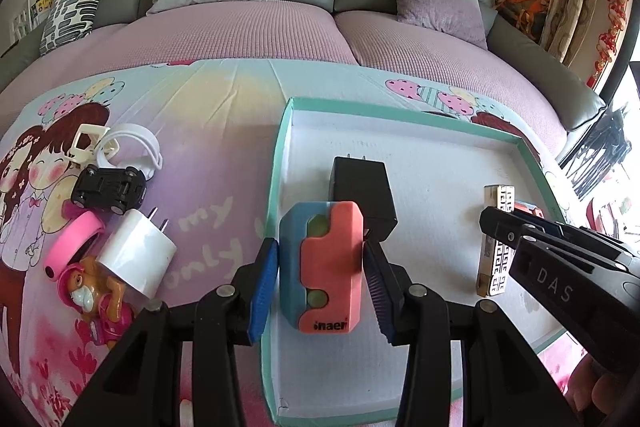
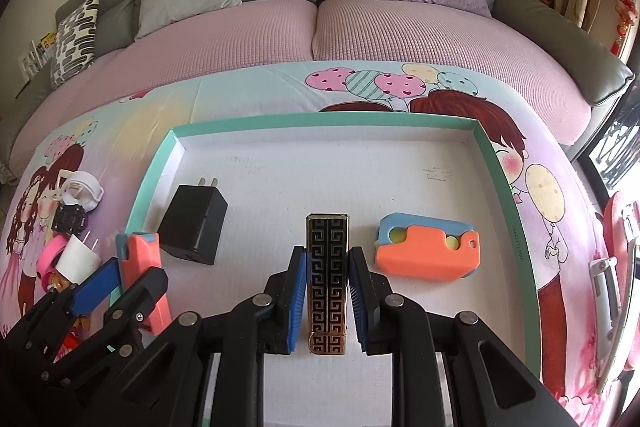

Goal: Organize rigid objects
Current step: 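Open both tools to drop the pink-blue toy and gold lighter into the tray, then withdraw both tools from the tray back toward the object pile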

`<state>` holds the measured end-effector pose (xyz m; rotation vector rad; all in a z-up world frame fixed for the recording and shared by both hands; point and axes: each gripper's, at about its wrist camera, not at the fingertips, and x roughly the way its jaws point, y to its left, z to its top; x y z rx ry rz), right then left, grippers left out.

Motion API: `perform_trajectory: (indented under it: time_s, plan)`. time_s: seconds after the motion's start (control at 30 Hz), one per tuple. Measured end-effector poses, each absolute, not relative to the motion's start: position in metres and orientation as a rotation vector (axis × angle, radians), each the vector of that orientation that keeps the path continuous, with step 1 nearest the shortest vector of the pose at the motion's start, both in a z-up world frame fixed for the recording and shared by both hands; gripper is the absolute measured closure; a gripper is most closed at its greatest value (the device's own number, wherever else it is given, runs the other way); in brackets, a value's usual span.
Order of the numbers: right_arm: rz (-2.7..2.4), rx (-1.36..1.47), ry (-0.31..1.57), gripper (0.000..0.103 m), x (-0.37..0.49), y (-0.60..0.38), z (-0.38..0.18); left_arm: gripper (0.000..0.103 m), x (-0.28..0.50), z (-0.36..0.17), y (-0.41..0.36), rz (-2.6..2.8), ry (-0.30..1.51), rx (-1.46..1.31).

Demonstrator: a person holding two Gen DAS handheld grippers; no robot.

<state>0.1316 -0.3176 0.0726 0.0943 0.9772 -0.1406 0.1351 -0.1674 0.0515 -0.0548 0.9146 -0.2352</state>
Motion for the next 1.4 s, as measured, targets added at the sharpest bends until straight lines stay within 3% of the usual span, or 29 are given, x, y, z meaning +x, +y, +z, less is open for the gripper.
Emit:
perform_trajectory:
  time_s: [0.07, 0.2, 0.37, 0.47, 0.6, 0.7, 0.83, 1.27, 1.4]
  plan:
    - [-0.148, 0.098, 0.958, 0.076, 0.13, -0.319, 0.077, 0.054, 0.134, 0.054, -0.166, -0.243, 0.909, -0.07]
    - [-0.167, 0.118, 0.939, 0.062, 0.129, -0.324, 0.081, 0.036, 0.131, 0.061, -0.168, -0.234, 0.879, -0.056]
    - [-0.18, 0.145, 0.9, 0.062, 0.127, -0.33, 0.089, 0.034, 0.13, 0.069, -0.162, -0.207, 0.847, -0.07]
    - [-0.177, 0.154, 0.882, 0.062, 0.126, -0.331, 0.093, 0.019, 0.13, 0.075, -0.151, -0.163, 0.817, -0.09]
    - [-0.176, 0.145, 0.893, 0.06, 0.128, -0.33, 0.09, 0.016, 0.131, 0.082, -0.132, -0.087, 0.78, -0.125]
    - [-0.181, 0.14, 0.902, 0.043, 0.129, -0.329, 0.087, 0.008, 0.134, 0.081, -0.116, -0.019, 0.775, -0.159]
    - [-0.173, 0.133, 0.901, 0.039, 0.13, -0.327, 0.086, 0.008, 0.137, 0.076, -0.097, 0.06, 0.792, -0.185]
    - [-0.168, 0.153, 0.915, 0.0, 0.135, -0.326, 0.077, 0.003, 0.134, 0.065, -0.055, 0.238, 0.817, -0.243]
    - [-0.17, 0.135, 0.914, 0.0, 0.136, -0.321, 0.076, 0.003, 0.134, 0.064, -0.053, 0.247, 0.824, -0.228]
